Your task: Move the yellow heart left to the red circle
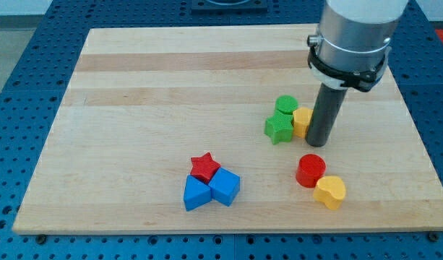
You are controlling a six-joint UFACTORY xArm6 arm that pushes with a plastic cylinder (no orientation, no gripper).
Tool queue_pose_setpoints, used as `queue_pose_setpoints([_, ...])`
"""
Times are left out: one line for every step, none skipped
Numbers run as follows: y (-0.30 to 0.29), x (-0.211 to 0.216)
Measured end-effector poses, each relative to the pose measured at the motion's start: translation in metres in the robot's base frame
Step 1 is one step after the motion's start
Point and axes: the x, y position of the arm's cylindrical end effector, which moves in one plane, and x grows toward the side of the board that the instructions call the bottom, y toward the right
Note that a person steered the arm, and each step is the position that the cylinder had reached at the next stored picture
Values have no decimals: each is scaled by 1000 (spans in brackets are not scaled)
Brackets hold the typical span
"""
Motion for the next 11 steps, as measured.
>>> queue_pose_setpoints([33,0])
queue_pose_setpoints([99,2])
queue_pose_setpoints([153,25])
queue_pose_setpoints([166,85])
queue_pose_setpoints([158,130])
queue_pose_setpoints([121,129])
queue_pose_setpoints([69,126])
queue_pose_setpoints([17,121])
queue_pose_setpoints([-24,101])
queue_pose_setpoints([-39,81])
queue_pose_setpoints([-39,81])
